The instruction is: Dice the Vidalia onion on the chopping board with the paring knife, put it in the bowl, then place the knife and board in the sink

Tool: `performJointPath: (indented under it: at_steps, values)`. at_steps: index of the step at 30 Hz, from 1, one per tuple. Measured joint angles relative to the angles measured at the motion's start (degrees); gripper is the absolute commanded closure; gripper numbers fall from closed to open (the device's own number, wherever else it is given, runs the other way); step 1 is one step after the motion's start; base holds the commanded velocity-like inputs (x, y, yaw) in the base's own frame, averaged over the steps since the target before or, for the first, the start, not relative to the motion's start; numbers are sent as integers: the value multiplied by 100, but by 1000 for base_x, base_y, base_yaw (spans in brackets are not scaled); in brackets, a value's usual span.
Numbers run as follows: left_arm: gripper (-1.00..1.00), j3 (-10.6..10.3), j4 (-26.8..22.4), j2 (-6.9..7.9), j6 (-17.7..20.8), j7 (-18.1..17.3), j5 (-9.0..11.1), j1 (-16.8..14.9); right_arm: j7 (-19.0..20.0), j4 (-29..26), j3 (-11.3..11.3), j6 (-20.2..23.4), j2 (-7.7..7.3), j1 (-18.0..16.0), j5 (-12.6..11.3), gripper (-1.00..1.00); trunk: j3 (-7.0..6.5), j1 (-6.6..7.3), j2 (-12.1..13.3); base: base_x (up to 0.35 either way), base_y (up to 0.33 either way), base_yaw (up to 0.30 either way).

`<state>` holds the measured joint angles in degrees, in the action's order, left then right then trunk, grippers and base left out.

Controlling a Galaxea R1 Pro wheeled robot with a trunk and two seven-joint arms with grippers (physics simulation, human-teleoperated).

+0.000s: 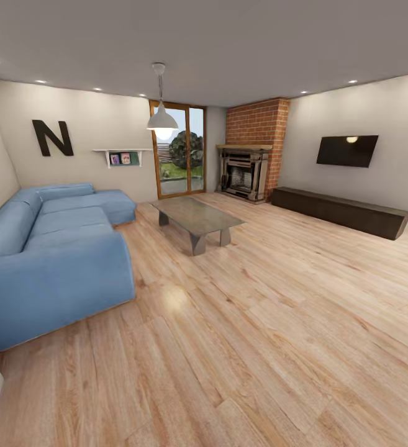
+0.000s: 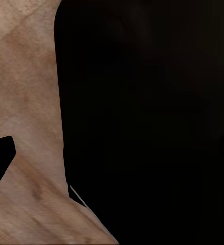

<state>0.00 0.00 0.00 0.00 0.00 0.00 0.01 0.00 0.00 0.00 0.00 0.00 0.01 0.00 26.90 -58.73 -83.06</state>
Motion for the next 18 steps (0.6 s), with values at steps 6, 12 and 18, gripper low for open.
performJointPath:
  at_steps: [6, 12, 18]
  values:
    - [-100, -8, 8, 41, -16, -3, -6, 9, -15, -192, 10, -86, 98, -2, 8, -100, -1, 0, 0, 0, 0, 0]
    - [-100, -8, 8, 65, -23, 0, -5, 9, -16, -209, 16, -103, 113, -1, 8, -100, -1, 0, 0, 0, 0, 0]
    - [-100, -8, 8, 64, -24, 0, -4, 9, -15, -209, 23, -103, 114, -1, 8, -100, -1, 0, 0, 0, 0, 0]
